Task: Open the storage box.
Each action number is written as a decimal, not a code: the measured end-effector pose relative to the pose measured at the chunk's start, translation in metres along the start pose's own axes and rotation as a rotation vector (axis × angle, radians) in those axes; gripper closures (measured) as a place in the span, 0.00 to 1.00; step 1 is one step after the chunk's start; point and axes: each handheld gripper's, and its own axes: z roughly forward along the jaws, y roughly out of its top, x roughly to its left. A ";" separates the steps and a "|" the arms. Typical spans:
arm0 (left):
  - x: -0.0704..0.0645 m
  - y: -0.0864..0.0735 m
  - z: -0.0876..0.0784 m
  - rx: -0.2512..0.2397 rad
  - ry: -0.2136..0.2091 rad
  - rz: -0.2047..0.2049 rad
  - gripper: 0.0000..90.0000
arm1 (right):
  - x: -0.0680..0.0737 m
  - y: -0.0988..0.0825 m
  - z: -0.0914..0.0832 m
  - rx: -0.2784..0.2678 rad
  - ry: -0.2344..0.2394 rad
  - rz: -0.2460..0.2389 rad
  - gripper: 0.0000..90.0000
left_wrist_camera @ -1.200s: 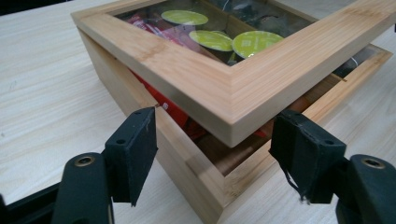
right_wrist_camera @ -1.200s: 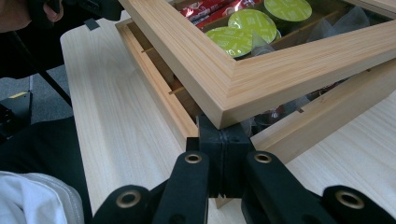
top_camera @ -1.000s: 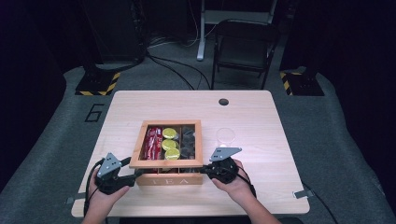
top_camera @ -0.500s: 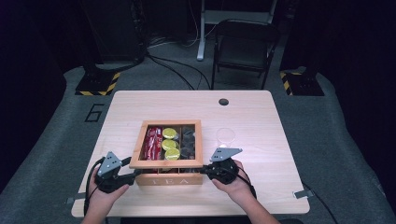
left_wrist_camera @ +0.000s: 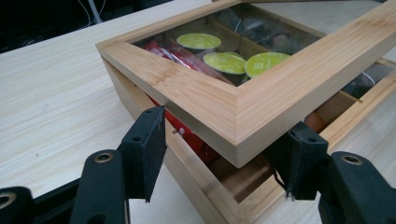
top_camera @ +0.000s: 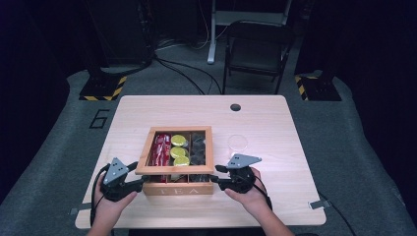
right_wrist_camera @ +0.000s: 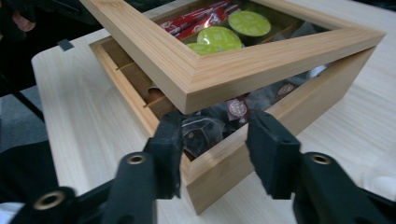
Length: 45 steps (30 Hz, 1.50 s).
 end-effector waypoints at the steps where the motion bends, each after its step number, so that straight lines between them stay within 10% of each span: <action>1: 0.000 0.000 0.000 -0.006 0.001 -0.002 0.44 | 0.001 0.001 -0.001 0.000 -0.010 -0.003 0.56; 16: 0.008 0.014 0.001 -0.026 -0.006 -0.011 0.43 | 0.010 0.026 -0.004 -0.025 -0.089 -0.087 0.54; 28: 0.015 0.027 0.000 -0.051 -0.026 -0.073 0.43 | 0.004 0.038 -0.005 -0.040 -0.094 -0.042 0.56; 45: 0.028 0.069 0.004 -0.069 0.015 -0.008 0.43 | -0.004 0.073 -0.012 -0.097 -0.128 -0.056 0.57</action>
